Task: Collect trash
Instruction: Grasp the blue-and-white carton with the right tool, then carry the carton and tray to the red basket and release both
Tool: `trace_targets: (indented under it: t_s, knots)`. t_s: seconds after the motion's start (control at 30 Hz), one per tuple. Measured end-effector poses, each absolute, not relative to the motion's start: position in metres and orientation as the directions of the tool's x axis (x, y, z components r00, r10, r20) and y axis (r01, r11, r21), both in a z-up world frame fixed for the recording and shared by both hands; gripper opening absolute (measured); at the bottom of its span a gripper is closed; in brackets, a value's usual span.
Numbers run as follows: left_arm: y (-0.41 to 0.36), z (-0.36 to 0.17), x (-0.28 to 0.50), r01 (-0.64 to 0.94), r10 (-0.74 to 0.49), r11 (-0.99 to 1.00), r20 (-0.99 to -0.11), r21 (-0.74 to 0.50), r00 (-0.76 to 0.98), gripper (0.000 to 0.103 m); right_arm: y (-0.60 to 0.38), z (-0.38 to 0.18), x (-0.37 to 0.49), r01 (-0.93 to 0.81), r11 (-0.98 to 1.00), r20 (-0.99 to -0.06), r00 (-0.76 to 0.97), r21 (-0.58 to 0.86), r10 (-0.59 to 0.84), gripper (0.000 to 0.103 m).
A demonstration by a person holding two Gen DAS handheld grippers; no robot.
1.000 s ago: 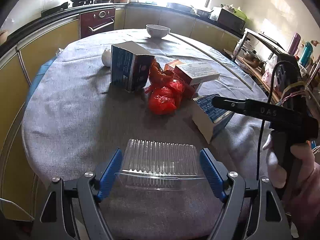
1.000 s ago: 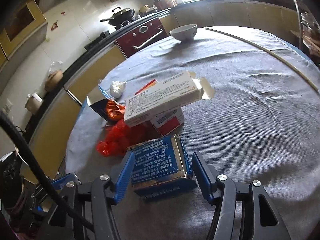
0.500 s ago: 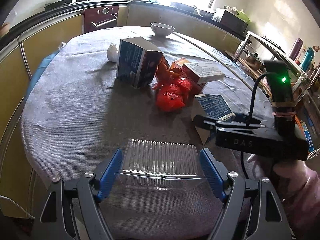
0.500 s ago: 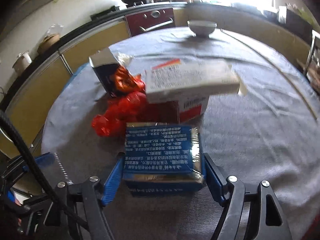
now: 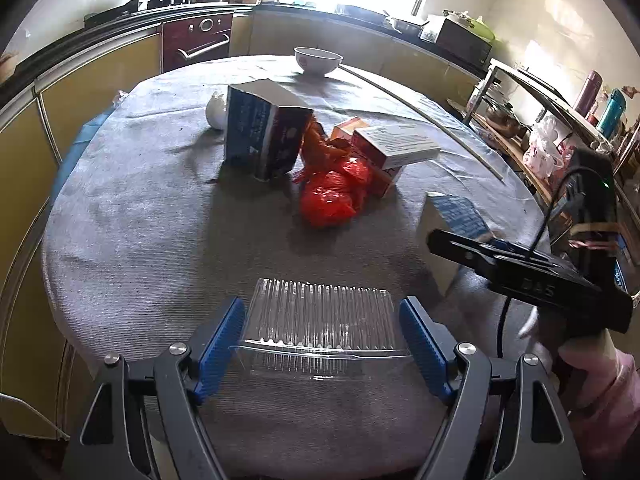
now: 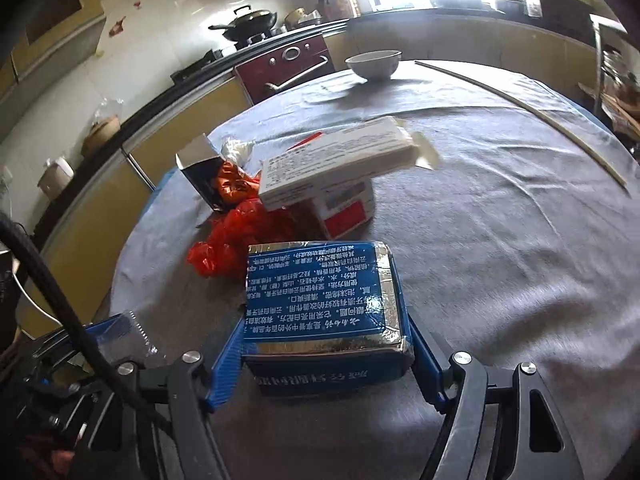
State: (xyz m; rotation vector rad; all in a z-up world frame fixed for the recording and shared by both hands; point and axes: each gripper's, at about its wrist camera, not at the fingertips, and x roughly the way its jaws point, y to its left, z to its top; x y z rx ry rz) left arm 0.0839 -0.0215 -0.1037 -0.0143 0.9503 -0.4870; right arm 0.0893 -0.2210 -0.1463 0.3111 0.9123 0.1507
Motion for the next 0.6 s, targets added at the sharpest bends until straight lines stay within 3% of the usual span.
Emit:
trace_targets:
  t_s: [0.6]
  knots:
    - [-0.084,-0.094,0.067,0.514,-0.411,0.846,-0.789,-0.143,0.457,0.08,-0.318,-0.134,-0.001,0.188,0.879,-0.704,0.679,0.439,0.207,0.075]
